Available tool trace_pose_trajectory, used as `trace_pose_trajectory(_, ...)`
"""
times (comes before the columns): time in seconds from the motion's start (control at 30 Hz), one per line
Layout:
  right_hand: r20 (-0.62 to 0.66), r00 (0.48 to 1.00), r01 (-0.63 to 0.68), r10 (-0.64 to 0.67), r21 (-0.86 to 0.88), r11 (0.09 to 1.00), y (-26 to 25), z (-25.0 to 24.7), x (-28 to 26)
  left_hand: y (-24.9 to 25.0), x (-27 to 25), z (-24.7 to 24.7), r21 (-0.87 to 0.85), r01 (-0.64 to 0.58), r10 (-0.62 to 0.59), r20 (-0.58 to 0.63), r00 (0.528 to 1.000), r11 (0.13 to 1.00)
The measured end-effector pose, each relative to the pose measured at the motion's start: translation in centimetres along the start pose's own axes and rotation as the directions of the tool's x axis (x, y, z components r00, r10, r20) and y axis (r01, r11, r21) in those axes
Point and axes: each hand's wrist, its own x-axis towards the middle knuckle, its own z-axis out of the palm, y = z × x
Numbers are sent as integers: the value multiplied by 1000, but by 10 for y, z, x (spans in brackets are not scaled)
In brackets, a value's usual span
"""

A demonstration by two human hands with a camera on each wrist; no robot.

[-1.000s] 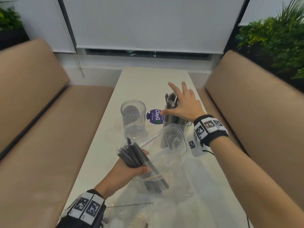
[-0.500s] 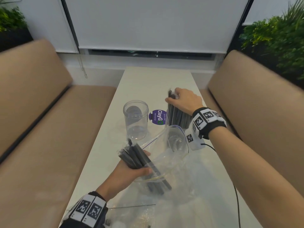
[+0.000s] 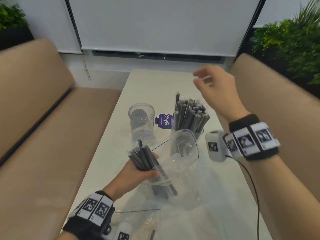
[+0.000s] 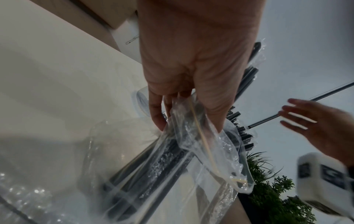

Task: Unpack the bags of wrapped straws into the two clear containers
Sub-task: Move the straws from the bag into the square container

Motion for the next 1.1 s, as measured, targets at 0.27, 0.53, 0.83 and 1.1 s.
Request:
trace_pose_trajectory(0.27, 532, 832, -291, 159, 174, 941, -27, 72, -134, 17, -2, 11, 159, -101, 90, 73, 993, 982)
trace_pose_trajectory(0.53, 357, 904, -386, 235, 446, 808, -17, 95, -142, 16, -11, 18, 239, -66, 34, 136, 990, 969)
trace_pose_trajectory(0.83, -166, 963, -48, 211, 666, 745, -24, -24, -38, 0, -15, 18, 273, 110, -157, 160, 974, 956)
trace_pose_trajectory(1.1, -512, 859, 237, -11, 378, 895, -18, -19, 20, -6, -14, 10, 211, 112, -110, -23, 994, 971)
